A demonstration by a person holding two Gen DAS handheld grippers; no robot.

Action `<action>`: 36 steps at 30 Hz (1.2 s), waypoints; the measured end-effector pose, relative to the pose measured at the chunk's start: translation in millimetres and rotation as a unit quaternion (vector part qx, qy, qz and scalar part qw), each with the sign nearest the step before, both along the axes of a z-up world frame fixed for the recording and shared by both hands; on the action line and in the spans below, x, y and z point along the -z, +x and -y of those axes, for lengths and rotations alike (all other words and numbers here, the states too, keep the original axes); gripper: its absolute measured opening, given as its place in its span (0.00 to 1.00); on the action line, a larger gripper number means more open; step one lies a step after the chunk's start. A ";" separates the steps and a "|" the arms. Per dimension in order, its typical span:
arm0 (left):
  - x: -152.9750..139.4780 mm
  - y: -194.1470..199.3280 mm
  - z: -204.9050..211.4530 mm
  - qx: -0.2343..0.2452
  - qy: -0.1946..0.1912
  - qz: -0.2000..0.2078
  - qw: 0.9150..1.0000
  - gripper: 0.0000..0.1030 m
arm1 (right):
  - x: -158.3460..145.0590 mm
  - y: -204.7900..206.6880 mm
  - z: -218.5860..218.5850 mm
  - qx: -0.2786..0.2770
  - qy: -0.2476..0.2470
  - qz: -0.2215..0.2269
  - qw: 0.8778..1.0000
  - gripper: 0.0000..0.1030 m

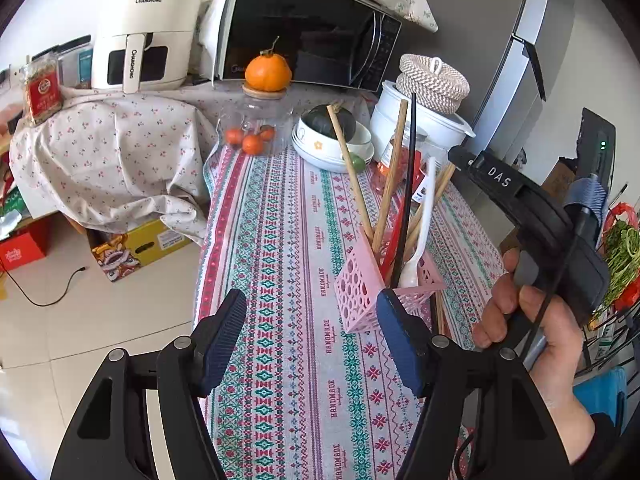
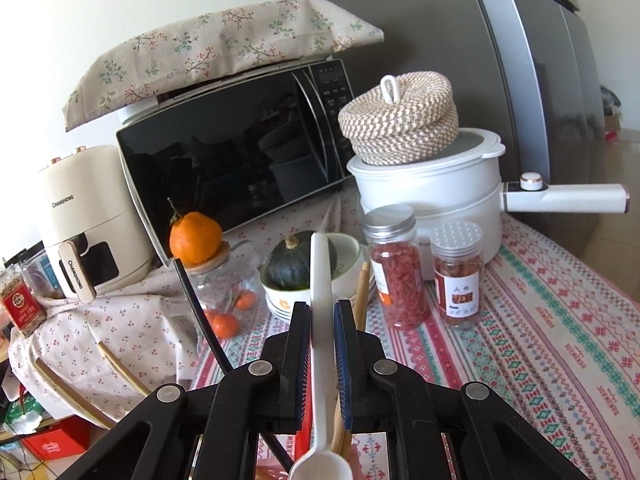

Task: Organize utensils
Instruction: 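Open the left tool over the basket while right lowers the white spoon into it, then grasp a black chopstick with left while right grasps a wooden chopstick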

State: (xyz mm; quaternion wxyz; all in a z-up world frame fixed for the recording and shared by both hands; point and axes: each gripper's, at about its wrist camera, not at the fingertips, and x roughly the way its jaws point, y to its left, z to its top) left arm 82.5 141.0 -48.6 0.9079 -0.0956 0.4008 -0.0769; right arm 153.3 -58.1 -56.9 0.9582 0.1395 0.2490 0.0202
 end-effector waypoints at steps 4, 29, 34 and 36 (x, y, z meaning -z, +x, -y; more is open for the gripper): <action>6.4 2.6 5.7 0.004 0.003 -0.016 1.000 0.69 | -4.0 -2.2 4.1 -0.008 0.013 -0.008 1.000 0.27; 51.0 15.6 66.5 0.051 0.053 -0.115 0.991 1.00 | 32.4 -13.8 102.4 -0.043 -0.023 -0.245 0.968 0.79; 55.2 17.7 70.6 0.052 0.059 -0.113 0.990 1.00 | 70.4 -8.7 112.7 -0.038 -0.036 -0.336 0.940 0.79; 54.4 18.1 71.6 0.052 0.064 -0.108 0.991 1.00 | 86.7 -6.5 115.6 -0.036 -0.039 -0.365 0.929 0.79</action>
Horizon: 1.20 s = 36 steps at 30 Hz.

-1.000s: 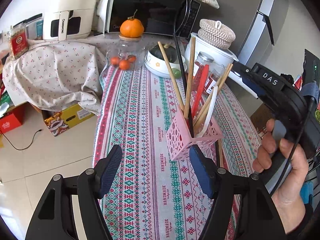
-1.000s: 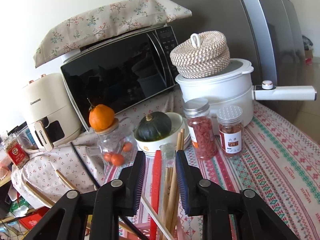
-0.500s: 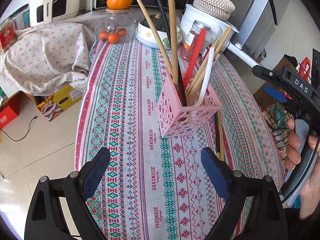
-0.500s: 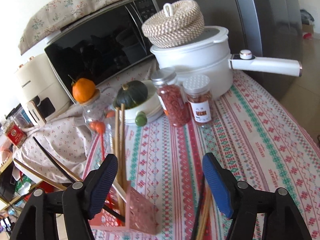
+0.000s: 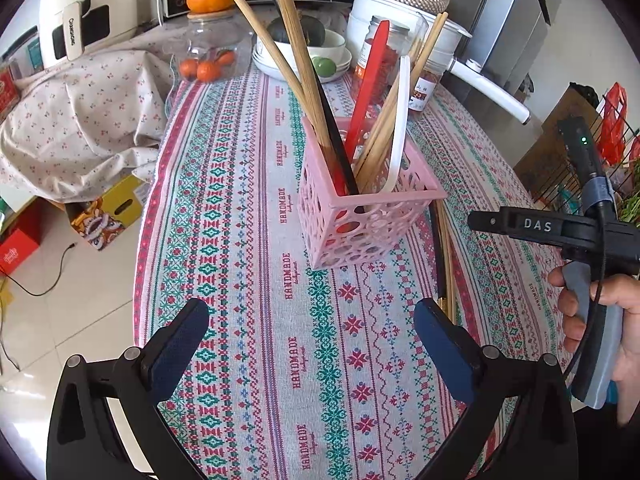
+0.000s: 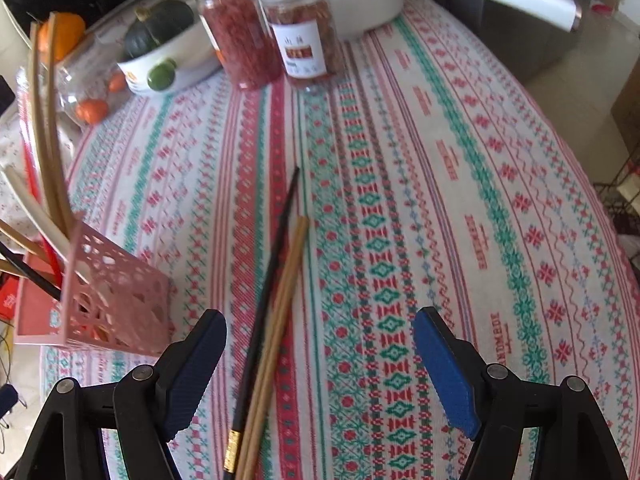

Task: Organize utensils
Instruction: 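Grasp a black chopstick with left while right grasps a wooden chopstick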

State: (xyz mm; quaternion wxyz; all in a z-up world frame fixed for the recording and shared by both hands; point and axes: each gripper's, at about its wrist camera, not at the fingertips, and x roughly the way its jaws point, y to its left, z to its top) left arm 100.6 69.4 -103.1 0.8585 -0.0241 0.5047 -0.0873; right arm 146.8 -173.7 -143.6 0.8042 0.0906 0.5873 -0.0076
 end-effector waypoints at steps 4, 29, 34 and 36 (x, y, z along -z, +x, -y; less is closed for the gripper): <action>-0.3 1.8 0.3 -0.001 0.007 0.004 1.000 1.00 | 24.1 5.7 0.7 -0.002 -0.009 -0.037 0.999 0.79; -11.3 -12.1 58.9 0.075 0.029 0.042 0.996 1.00 | 49.1 6.2 -15.3 -0.058 -0.052 -0.067 0.995 0.11; -11.4 -12.2 96.7 0.106 0.028 0.050 0.993 1.00 | 44.9 0.2 19.6 -0.024 -0.029 -0.078 0.996 0.08; -8.3 -9.1 114.5 0.118 0.029 0.044 0.992 1.00 | 41.3 -3.0 36.2 -0.014 -0.028 -0.077 0.997 0.08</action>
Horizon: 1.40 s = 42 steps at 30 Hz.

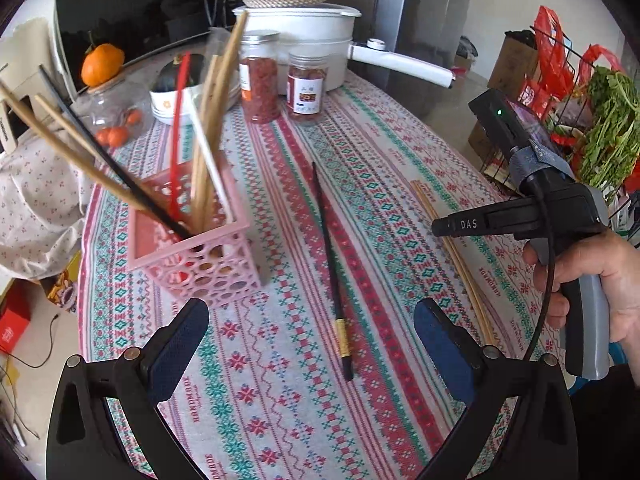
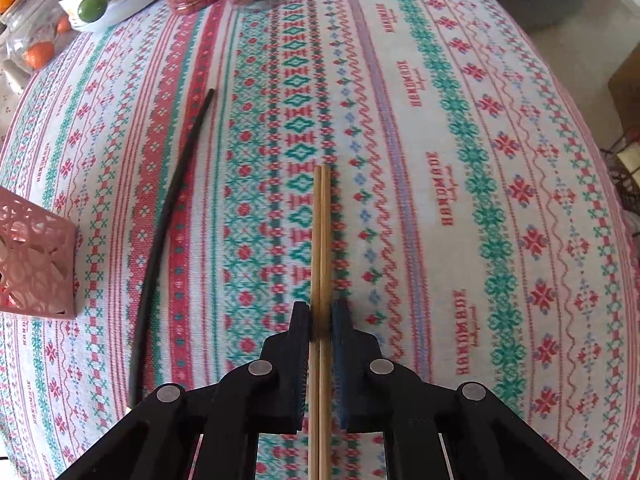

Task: Organize utensils
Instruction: 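Grasp a black chopstick with left while right grasps a wooden chopstick, then carry both chopsticks to the pink basket and lower them in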

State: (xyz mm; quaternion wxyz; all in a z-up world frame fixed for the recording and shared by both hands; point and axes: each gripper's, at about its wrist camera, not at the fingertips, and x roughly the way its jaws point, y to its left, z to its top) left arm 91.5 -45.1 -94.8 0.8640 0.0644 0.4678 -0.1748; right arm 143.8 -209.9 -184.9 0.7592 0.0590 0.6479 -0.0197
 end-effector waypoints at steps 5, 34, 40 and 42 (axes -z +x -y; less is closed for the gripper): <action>11.3 19.7 46.5 0.039 0.023 -0.021 0.999 1.00 | -13.5 -7.7 44.5 0.025 0.001 0.011 1.000 0.08; 74.0 126.6 73.7 -0.085 0.053 -0.060 0.993 0.06 | -22.2 -6.8 90.3 0.026 0.055 0.023 0.998 0.08; 49.1 107.1 71.8 -0.065 0.022 -0.046 0.997 0.05 | -35.7 -9.4 99.2 0.041 0.062 0.046 0.996 0.08; 34.7 96.7 70.8 -0.055 0.014 -0.031 0.998 0.05 | -46.2 -10.8 100.7 0.048 0.069 0.065 0.994 0.08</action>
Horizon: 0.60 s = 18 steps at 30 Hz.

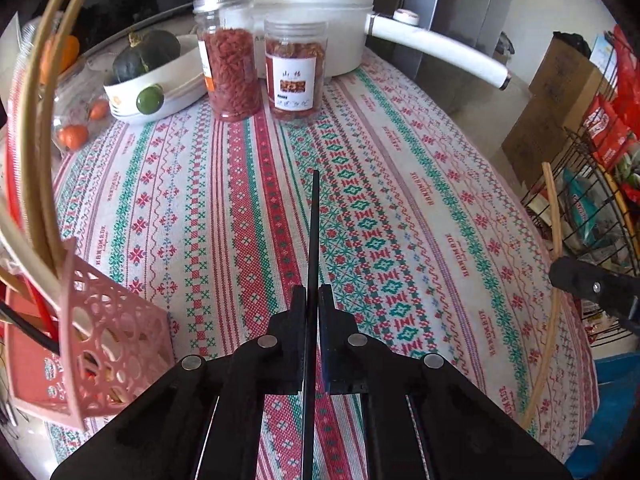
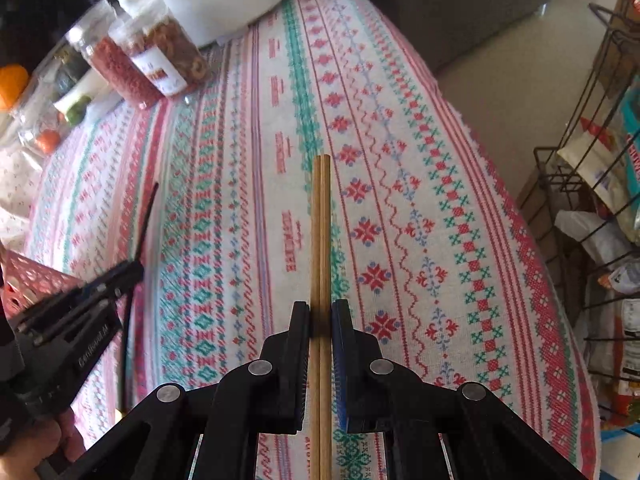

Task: Organize utensils
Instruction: 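Carry both chopsticks to the pink basket and lower them in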

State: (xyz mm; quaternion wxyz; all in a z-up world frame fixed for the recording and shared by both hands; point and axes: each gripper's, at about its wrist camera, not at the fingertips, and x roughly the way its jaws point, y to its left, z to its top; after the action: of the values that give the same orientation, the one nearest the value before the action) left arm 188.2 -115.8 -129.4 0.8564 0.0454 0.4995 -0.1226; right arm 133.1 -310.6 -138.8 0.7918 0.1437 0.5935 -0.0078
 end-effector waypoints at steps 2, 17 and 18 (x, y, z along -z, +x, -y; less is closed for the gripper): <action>-15.0 -12.2 -2.2 0.010 -0.005 0.017 1.000 0.05 | -12.3 -2.1 -0.6 0.006 0.007 0.021 1.000 0.08; -106.6 -94.1 -53.8 0.042 -0.045 0.147 0.987 0.05 | -92.5 -31.7 -48.7 -0.020 0.009 0.150 0.988 0.05; -111.4 -96.4 -58.7 0.040 -0.049 0.157 0.986 0.05 | -96.1 -33.6 -52.7 -0.025 0.009 0.158 0.987 0.05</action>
State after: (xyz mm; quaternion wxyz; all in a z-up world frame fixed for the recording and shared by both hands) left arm 91.8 -57.2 -18.0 0.9197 0.0420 0.3498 -0.1730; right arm 99.4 -257.9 -42.7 0.8742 0.1354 0.4646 0.0395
